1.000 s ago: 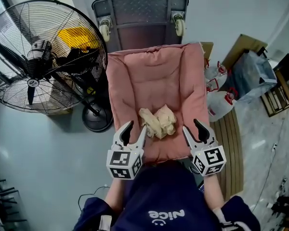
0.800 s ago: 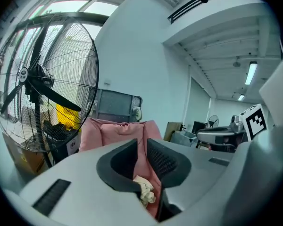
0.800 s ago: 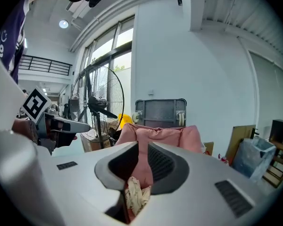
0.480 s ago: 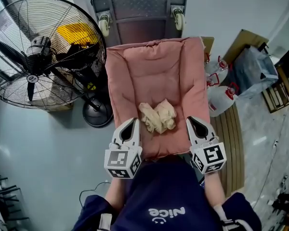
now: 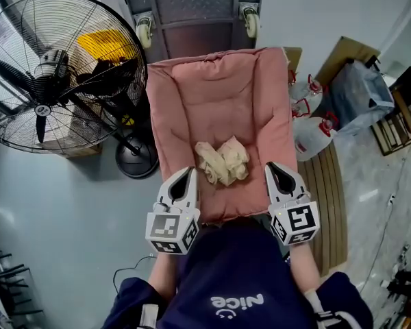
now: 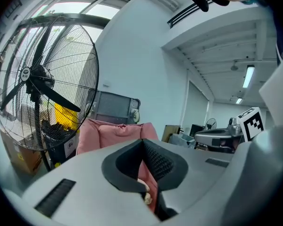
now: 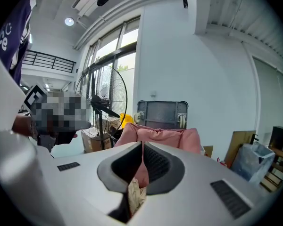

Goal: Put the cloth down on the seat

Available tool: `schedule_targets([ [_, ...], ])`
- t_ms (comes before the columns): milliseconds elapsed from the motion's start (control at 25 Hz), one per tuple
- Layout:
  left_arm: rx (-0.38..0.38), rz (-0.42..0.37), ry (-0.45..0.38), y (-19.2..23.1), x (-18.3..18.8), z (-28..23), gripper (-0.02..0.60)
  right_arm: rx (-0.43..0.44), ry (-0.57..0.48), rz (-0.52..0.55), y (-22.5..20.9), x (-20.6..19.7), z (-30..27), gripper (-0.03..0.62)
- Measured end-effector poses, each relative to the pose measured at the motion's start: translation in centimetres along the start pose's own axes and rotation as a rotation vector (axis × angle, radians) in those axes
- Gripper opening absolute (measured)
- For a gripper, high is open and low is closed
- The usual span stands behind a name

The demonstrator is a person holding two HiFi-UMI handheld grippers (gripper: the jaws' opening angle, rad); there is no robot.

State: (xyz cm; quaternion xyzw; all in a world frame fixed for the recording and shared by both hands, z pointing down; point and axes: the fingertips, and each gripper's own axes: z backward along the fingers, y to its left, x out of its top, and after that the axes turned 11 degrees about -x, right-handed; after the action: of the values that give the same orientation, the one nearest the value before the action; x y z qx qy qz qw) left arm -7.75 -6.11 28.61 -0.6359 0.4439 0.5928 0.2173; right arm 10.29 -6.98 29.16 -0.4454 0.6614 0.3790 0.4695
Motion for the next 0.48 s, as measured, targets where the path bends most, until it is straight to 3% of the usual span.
schedule_targets([
  [480,-0.006,-0.025,0.009,-0.67,0.09,-0.02,0.020,-0.022,-0.006,0.003,-0.61,-0.32,0.23,0.052],
])
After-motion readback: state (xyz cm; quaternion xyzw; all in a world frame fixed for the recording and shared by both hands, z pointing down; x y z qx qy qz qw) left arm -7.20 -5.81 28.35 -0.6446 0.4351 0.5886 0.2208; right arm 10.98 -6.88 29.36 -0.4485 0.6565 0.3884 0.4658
